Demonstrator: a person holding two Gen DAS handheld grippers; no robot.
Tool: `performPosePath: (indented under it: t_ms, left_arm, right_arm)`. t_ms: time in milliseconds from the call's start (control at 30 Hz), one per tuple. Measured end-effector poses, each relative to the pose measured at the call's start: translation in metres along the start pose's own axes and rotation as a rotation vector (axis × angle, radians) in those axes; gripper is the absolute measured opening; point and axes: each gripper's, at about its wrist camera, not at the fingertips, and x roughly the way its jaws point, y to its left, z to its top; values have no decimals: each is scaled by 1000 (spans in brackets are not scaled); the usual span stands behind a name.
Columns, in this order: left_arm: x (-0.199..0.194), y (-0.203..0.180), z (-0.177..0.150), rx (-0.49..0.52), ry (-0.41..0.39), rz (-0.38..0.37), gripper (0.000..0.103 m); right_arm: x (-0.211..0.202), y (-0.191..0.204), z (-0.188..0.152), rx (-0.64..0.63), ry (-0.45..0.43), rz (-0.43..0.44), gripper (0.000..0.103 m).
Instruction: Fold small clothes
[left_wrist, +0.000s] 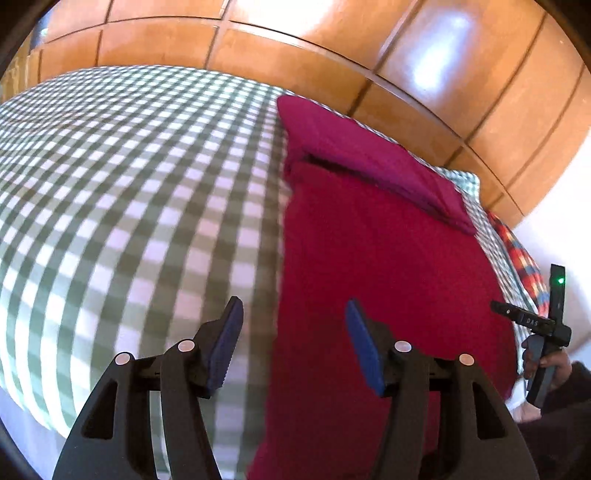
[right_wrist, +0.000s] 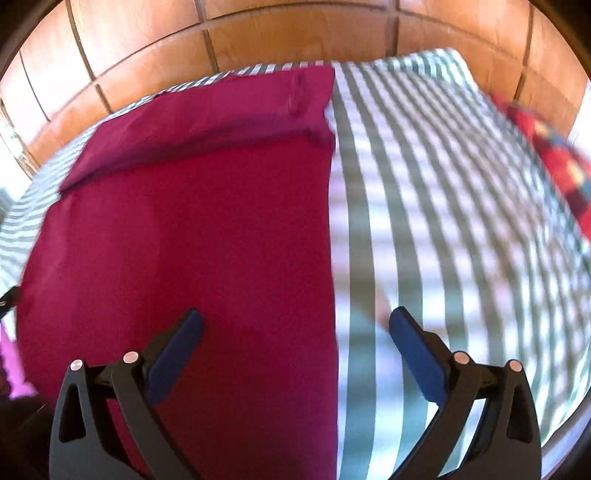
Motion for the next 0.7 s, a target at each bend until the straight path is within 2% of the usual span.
performPosePath:
  t_ms: [100,267,333,367,433,467,500,567,700]
  left_arm:
    - [-3,-4,-11,17,31,-30,57]
    - [-9,-11,-31,49,94,-81,57]
    - [-12,-13,-42,57,124,-97,52]
    - [-13,-12,-48,57,143,-101,50]
    - [-13,-8,-54,50,170,-103,37]
    - [-12,-5,-56,36,185,-108,26]
    - [-13,-2,-57,19,192,-117,11]
    - [-16,0,-53,-3,192,-156,10]
    - [-32,-9,-38,-10,136,-268,9]
  right_arm:
    - [-15,3,-25,-10,21,61,94]
    - [-29,9,-56,-23,93,144,71]
    - [-31,11,-64,-26,134,184,58]
    - [-30,11,-71,-25,167,210,54]
    - [-26,12,-77,-33,203,231,39]
    - [-24,13,-78,-38,214,234,34]
    - [-22,15,-80,-36,225,246,20]
    - [-24,19,-75,-20,206,287,13]
    - [-45,32,-50,-21,119,406,12]
